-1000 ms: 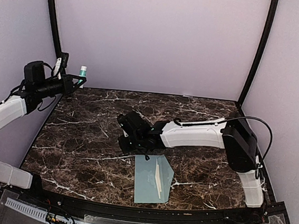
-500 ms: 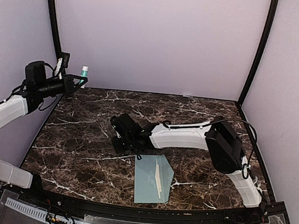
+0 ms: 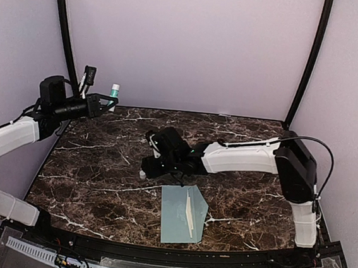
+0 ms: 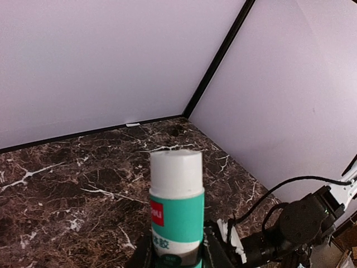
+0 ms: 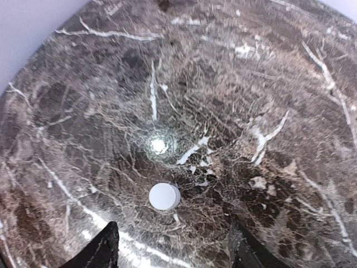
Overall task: Place the letter into the envelope and seal it
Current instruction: Place the solid glue cap at the center of the board, then unscrew the solid glue.
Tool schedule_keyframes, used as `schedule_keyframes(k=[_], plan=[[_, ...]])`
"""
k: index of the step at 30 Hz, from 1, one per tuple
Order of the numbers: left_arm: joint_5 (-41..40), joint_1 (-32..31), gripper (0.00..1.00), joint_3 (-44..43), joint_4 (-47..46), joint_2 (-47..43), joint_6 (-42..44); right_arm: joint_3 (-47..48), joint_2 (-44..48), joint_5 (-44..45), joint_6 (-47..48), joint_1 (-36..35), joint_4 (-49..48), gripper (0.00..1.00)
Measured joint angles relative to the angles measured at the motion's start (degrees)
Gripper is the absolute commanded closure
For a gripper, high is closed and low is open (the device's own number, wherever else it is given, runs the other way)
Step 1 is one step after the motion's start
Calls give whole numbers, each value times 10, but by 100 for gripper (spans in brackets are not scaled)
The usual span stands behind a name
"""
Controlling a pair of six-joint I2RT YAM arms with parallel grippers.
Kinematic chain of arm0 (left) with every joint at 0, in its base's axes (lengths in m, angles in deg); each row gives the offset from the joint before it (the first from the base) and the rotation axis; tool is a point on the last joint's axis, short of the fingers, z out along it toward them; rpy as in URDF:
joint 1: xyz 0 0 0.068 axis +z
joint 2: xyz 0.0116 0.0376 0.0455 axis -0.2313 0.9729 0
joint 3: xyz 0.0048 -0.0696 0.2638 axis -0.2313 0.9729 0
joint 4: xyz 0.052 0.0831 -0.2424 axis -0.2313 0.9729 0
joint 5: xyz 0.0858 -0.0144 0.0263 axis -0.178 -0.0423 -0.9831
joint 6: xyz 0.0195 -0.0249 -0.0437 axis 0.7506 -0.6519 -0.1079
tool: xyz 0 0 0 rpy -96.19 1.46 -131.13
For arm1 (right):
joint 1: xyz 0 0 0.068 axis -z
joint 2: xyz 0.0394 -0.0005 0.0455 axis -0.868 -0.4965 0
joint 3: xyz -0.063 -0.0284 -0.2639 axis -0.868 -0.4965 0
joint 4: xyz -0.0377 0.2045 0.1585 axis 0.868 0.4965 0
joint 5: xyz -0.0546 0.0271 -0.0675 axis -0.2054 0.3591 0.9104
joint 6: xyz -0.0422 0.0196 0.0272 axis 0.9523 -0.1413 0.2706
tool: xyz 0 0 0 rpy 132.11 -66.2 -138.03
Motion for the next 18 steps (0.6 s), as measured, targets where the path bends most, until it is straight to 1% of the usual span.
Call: schedule_keyframes(k=[3,6,7,11,15,18], plan=[[-5,-40,97,28,-42,-3,-48,-78,100,-23,-7,12,-41,28],[-15,-80,97,60,-79,-11,-105,-136,191,-44,-13,23,-90,25],[-18,-95,97,66,-88,-14,-120,-166,232,-57,-16,26,-120,24],[-23,-153,97,73,-114,-33,-171,-233,324,-112,-26,41,-179,22],[-17,-211,97,77,-151,-54,-201,-285,390,-198,-42,47,-239,21],[-12,-258,96,85,-181,-67,-213,-311,426,-254,-61,47,-285,24]])
